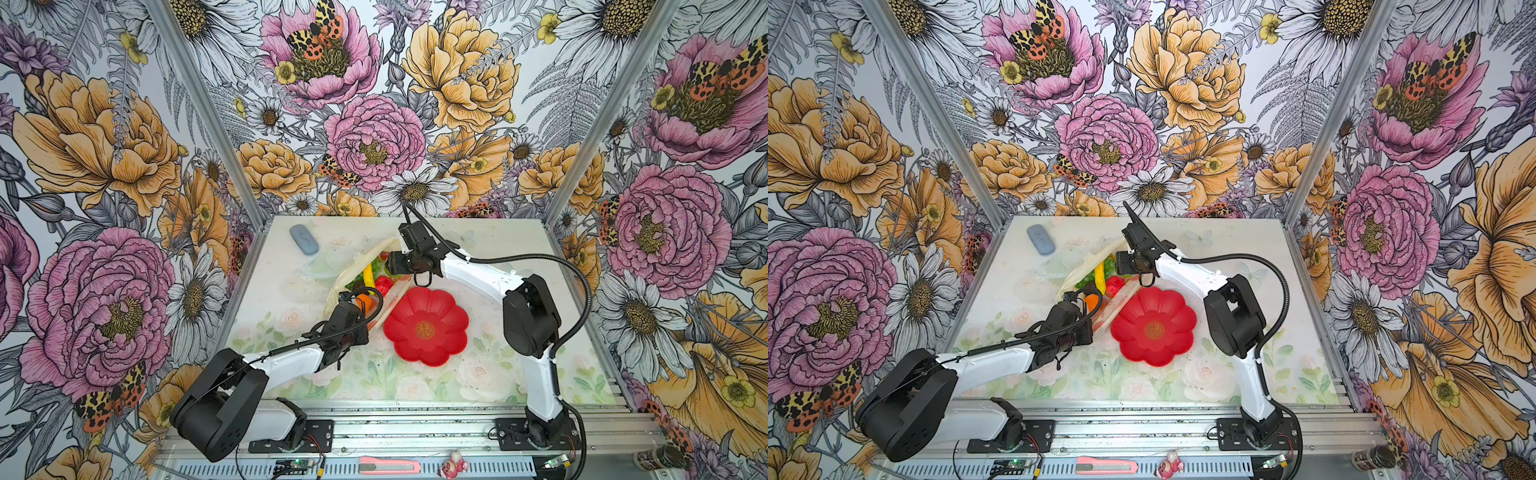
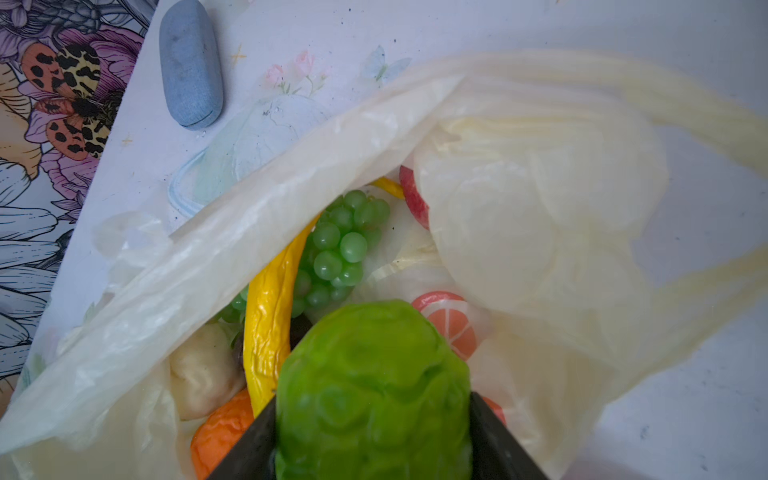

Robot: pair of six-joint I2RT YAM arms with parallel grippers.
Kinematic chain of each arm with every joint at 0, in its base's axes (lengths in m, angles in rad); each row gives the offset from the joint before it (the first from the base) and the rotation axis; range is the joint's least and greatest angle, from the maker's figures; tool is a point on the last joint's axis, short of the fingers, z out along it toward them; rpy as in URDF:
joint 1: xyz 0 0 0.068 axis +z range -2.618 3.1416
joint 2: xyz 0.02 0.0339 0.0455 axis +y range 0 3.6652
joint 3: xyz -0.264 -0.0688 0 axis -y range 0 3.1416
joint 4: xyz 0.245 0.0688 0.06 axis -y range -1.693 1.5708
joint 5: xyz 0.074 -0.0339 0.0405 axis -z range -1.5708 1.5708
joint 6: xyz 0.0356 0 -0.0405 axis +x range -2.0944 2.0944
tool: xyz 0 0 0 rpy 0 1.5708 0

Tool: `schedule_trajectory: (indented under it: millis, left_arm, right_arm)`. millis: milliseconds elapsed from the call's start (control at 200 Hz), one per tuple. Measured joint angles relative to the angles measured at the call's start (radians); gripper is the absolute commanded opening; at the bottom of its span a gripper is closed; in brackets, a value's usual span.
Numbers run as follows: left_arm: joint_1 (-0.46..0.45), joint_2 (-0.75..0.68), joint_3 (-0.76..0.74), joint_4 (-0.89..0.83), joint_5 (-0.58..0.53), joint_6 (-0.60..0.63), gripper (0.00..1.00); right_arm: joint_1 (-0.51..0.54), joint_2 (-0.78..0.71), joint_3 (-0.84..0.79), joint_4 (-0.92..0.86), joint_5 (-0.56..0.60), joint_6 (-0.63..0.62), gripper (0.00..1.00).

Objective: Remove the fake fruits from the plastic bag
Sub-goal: 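Close the right gripper on the green custard apple inside the bag, then lift the green custard apple out and move it over the red plate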

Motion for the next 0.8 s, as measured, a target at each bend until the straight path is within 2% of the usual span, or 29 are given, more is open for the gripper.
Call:
schedule_trajectory:
  millis: [400, 801]
  left_arm:
    - [0.023, -0.001, 0.000, 0.000, 0.000, -0.001, 0.00]
    - [0.031, -0.003, 0.000, 0.000, 0.000, -0.013, 0.00]
  right_arm:
    - [0.024, -0.270, -0.311, 0.013, -0.053, 0.005, 0.54]
    - [0.014, -0.402, -0.564, 0.021, -0.054, 0.049, 0.51]
